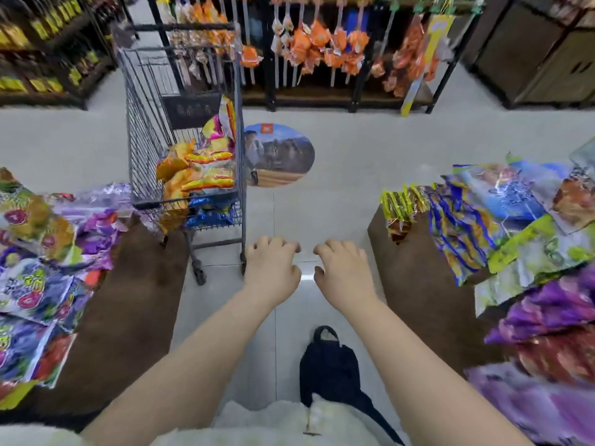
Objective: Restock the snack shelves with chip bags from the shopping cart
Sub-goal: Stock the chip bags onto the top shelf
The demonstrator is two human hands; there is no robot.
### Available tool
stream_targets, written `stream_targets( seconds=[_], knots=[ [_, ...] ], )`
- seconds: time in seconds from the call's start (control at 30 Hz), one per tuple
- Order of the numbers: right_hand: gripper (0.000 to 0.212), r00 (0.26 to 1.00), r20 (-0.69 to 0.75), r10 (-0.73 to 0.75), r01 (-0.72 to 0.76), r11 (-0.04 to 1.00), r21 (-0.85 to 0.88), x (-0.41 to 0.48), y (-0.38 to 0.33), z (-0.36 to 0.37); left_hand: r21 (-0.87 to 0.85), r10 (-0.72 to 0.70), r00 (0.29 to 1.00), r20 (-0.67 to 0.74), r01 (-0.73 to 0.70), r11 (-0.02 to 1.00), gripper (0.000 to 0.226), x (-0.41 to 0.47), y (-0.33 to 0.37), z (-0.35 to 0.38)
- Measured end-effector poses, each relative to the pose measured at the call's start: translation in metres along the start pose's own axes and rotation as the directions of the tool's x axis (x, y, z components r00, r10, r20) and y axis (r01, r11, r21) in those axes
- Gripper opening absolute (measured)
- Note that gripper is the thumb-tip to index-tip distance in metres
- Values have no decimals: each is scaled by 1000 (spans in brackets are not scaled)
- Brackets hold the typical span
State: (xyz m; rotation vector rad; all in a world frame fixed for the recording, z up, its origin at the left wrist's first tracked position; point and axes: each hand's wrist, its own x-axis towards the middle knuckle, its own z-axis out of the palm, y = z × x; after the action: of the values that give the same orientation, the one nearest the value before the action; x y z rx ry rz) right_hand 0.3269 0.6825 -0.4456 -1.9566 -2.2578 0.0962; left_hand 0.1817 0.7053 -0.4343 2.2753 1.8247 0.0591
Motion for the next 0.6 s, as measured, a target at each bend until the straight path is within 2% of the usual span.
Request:
stream_targets(
  seconds=[0.3,0.4,0.6],
  knots=[
    [35,980,7,-198,195,973,122,225,71,-13,-44,-240,967,-85,237,971,42,191,-8,-45],
    [34,966,0,-257,253,951,175,290,68,-11,-74,-366,923,-116,360,930,37,231,-32,-49],
    [33,895,118,-430,394,886,243,395,36,29,-107,-577,816,-42,570,814,32,288,-111,-43]
  ],
)
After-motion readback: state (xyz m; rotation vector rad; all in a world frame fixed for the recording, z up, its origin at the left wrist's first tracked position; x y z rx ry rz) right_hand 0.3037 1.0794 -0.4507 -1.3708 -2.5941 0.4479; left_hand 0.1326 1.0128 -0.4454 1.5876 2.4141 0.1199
